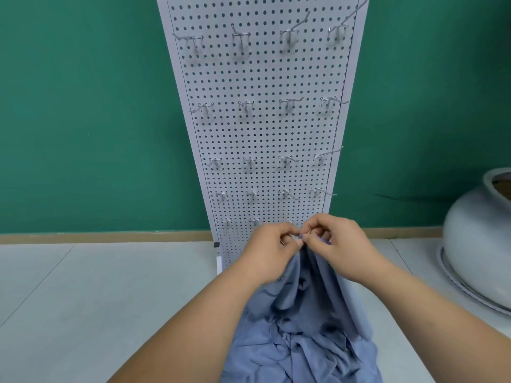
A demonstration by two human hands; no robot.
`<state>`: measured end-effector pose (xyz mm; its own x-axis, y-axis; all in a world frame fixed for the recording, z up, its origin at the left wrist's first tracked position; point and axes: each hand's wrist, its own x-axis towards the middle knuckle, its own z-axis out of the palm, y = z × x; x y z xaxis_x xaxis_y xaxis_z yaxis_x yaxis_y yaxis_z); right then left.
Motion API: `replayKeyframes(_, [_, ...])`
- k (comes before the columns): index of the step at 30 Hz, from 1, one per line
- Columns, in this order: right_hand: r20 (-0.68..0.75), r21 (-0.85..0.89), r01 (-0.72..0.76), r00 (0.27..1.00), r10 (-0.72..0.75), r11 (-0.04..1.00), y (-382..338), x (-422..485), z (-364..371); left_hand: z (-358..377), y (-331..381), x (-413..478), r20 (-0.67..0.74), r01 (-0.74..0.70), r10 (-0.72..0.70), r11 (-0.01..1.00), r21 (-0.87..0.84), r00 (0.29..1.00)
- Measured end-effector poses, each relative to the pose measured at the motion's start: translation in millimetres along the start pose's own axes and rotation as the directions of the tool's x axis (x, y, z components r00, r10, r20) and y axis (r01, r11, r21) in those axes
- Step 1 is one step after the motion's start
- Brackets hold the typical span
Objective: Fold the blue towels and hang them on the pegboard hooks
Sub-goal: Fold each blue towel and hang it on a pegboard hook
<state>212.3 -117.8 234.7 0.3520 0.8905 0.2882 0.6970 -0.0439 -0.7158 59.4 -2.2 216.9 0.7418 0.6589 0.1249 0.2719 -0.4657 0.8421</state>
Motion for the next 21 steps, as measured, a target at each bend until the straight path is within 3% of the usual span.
replayKeyframes(4, [-0.006,-0.038,0.017,1.000,-0.018,0.999,0,-1,-2,3,0,2,-0.034,0.029,-0.028,0.999,0.021,0.999])
replayKeyframes(7, [0.046,-0.141,0.010,0.999,-0.003,0.990,13,0,-12,-12,-2,7,-0.165,0.054,-0.053,0.999,0.002,0.985])
replayKeyframes(15, [0.058,-0.376,-0.177,0.975,0.214,0.909,50,-6,-44,-58,-26,6,-0.429,0.171,-0.175,0.984,-0.049,0.886])
replayKeyframes(19, [-0.028,-0.256,-0.219,0.975,0.219,0.941,51,-5,-46,-63,-30,5,-0.468,0.194,-0.161,0.981,0.023,0.869])
replayKeyframes(21, [-0.031,-0.040,-0.208,0.978,0.206,0.977,41,-5,-44,-61,-30,4,-0.443,0.201,-0.158,0.978,0.051,0.882])
